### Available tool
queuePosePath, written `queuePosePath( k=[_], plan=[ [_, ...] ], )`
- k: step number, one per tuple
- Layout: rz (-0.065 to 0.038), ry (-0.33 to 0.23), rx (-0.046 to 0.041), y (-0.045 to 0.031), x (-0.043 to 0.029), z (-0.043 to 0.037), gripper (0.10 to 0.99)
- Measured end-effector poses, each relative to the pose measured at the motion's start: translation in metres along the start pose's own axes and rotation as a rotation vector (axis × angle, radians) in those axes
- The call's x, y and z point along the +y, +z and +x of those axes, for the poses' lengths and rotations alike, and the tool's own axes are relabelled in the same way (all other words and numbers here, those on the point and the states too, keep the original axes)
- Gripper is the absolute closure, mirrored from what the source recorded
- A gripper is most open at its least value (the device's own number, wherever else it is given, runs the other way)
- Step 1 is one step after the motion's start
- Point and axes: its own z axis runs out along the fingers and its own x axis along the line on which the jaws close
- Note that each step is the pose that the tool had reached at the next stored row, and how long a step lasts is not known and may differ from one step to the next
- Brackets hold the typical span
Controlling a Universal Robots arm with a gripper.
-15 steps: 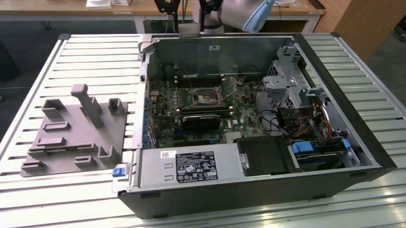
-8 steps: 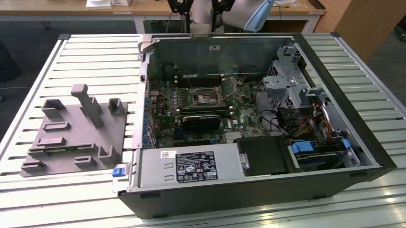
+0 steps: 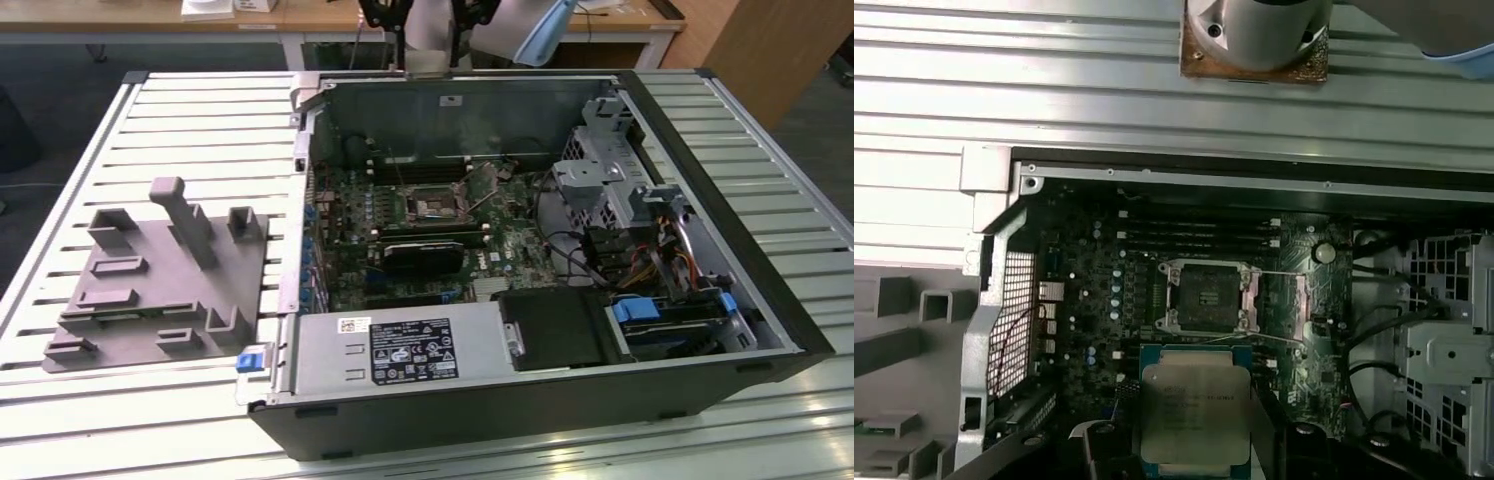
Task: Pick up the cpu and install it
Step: 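Place the cpu into insertion slot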
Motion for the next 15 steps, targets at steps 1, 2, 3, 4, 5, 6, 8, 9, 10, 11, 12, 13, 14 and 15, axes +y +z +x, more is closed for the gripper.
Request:
queuePosePath(
  k=[1,2,3,4,5,6,8,9,10,11,12,13,14,15],
  plan=[
    [0.000,0.009,-0.0006,0.0000,0.0000,-0.0001,0.557],
    [0.000,0.022,-0.0015,0.0000,0.0000,-0.0001,0.557],
    [0.001,0.067,-0.0046,0.0002,0.0000,-0.0001,0.557],
    [0.001,0.085,-0.0058,0.0002,0.0000,-0.0001,0.557],
    [0.001,0.101,-0.0069,0.0003,0.0000,-0.0001,0.557],
    [0.001,0.115,-0.0078,0.0003,0.0000,-0.0001,0.557],
    [0.001,0.142,-0.0098,0.0005,0.0000,-0.0001,0.557],
    [0.001,0.155,-0.0107,0.0006,0.0000,-0.0001,0.557],
    [0.002,0.169,-0.0117,0.0007,0.0000,-0.0001,0.557],
    [0.002,0.184,-0.0127,0.0008,0.0000,-0.0001,0.557],
    [0.002,0.198,-0.0137,0.0009,0.0000,-0.0001,0.557],
    [0.002,0.211,-0.0146,0.0010,0.0000,-0.0001,0.557],
    [0.002,0.223,-0.0154,0.0011,0.0000,-0.0001,0.557],
    [0.002,0.235,-0.0163,0.0012,0.0000,-0.0001,0.557]
  ],
)
